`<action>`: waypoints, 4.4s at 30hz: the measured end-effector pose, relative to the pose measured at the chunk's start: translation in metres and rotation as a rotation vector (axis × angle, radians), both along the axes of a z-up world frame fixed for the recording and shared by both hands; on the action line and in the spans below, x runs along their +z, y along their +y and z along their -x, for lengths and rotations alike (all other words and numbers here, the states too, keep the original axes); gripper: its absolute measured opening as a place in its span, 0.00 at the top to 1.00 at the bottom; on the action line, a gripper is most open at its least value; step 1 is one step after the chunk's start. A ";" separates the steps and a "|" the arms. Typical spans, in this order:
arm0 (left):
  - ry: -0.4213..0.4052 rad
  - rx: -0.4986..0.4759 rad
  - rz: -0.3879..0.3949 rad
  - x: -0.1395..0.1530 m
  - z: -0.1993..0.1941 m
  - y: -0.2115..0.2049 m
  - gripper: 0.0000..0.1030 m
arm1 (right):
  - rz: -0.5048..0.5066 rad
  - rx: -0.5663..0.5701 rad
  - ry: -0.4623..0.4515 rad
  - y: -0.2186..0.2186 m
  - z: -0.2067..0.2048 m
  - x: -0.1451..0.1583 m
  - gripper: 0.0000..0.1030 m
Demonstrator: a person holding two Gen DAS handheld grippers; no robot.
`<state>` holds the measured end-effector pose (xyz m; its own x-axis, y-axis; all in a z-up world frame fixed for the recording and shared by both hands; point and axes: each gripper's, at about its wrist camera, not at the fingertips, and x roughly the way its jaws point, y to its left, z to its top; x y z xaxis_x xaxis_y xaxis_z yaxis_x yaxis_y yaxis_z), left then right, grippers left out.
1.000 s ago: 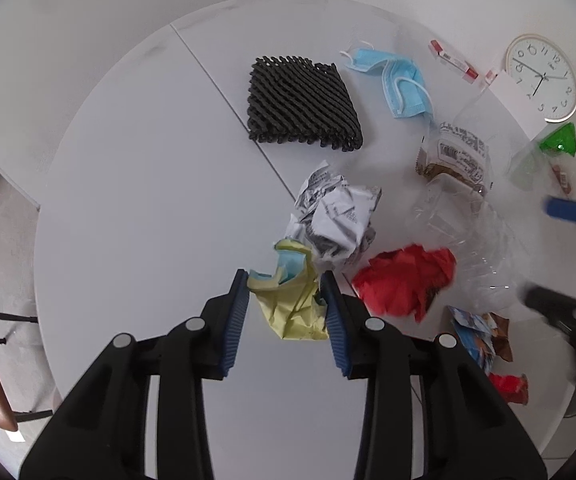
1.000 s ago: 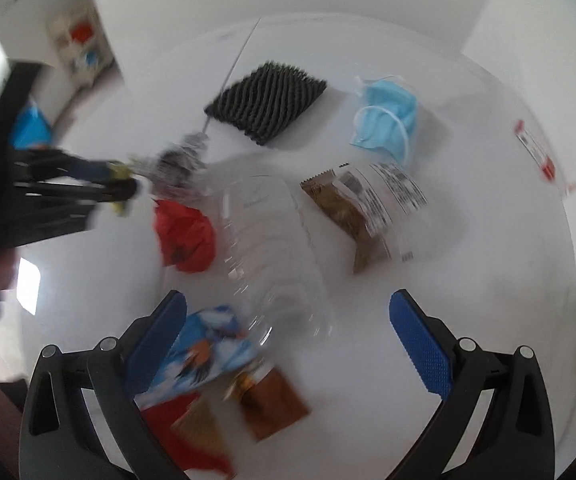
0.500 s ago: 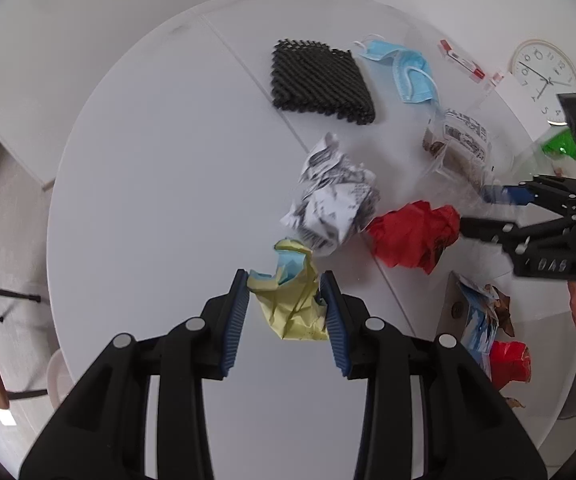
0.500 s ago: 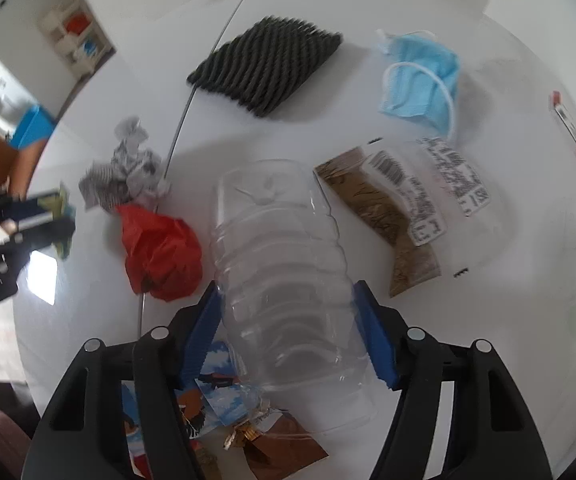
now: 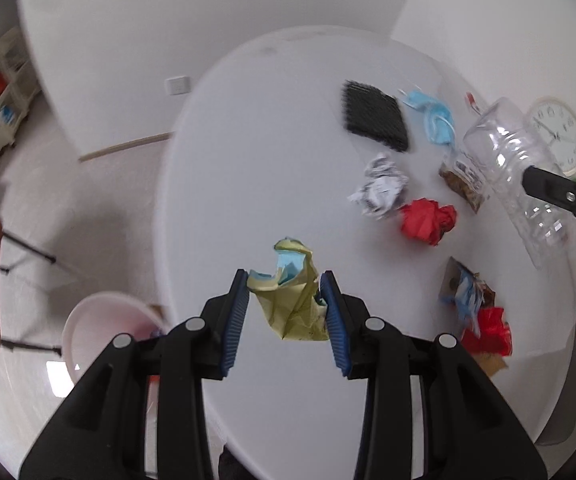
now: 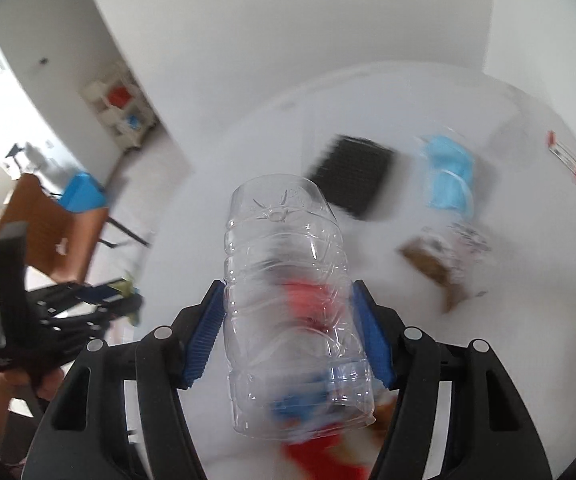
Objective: Collect trash
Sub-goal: 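Carry both items to the wastebasket and open both tools to drop them, then move both tools back toward the remaining trash on the table, then grasp the white printed crumpled paper with the left tool while the right tool grasps the red paper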
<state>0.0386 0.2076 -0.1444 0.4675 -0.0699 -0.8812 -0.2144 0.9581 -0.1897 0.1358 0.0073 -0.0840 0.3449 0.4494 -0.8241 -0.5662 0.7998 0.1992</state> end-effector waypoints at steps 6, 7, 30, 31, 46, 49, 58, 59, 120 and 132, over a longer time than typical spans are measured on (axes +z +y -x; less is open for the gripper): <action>0.035 0.137 -0.052 -0.004 0.066 0.060 0.64 | -0.096 0.101 0.047 0.070 0.058 -0.001 0.38; 0.045 0.157 -0.060 -0.007 0.075 0.069 0.64 | -0.106 0.122 0.062 0.085 0.068 -0.003 0.38; 0.356 0.342 0.071 -0.198 0.132 0.210 0.27 | 0.065 0.385 0.186 0.236 0.133 -0.053 0.38; 0.346 0.358 0.072 -0.192 0.135 0.213 0.25 | 0.071 0.393 0.188 0.240 0.134 -0.056 0.38; 0.215 0.640 -0.096 -0.058 0.238 0.229 0.08 | 0.234 0.608 0.256 0.330 0.163 -0.166 0.36; 0.225 0.661 -0.084 -0.057 0.246 0.228 0.08 | 0.286 0.632 0.262 0.345 0.172 -0.192 0.17; 0.201 0.655 -0.058 -0.043 0.241 0.207 0.08 | 0.292 0.603 0.209 0.329 0.178 -0.174 0.07; 0.195 0.645 -0.064 -0.039 0.238 0.204 0.08 | 0.276 0.581 0.199 0.325 0.177 -0.164 0.06; -0.023 -0.138 -0.138 0.027 -0.015 -0.057 0.08 | 0.036 -0.304 0.093 -0.068 0.091 -0.016 0.02; 0.032 -0.275 -0.169 -0.038 -0.127 -0.098 0.19 | 0.054 -0.377 0.135 -0.098 0.041 -0.039 0.02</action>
<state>0.1658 0.1098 -0.1827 0.4231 -0.0410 -0.9052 0.0531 0.9984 -0.0203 0.0950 -0.0911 -0.1228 0.3639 0.2672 -0.8923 -0.2029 0.9577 0.2040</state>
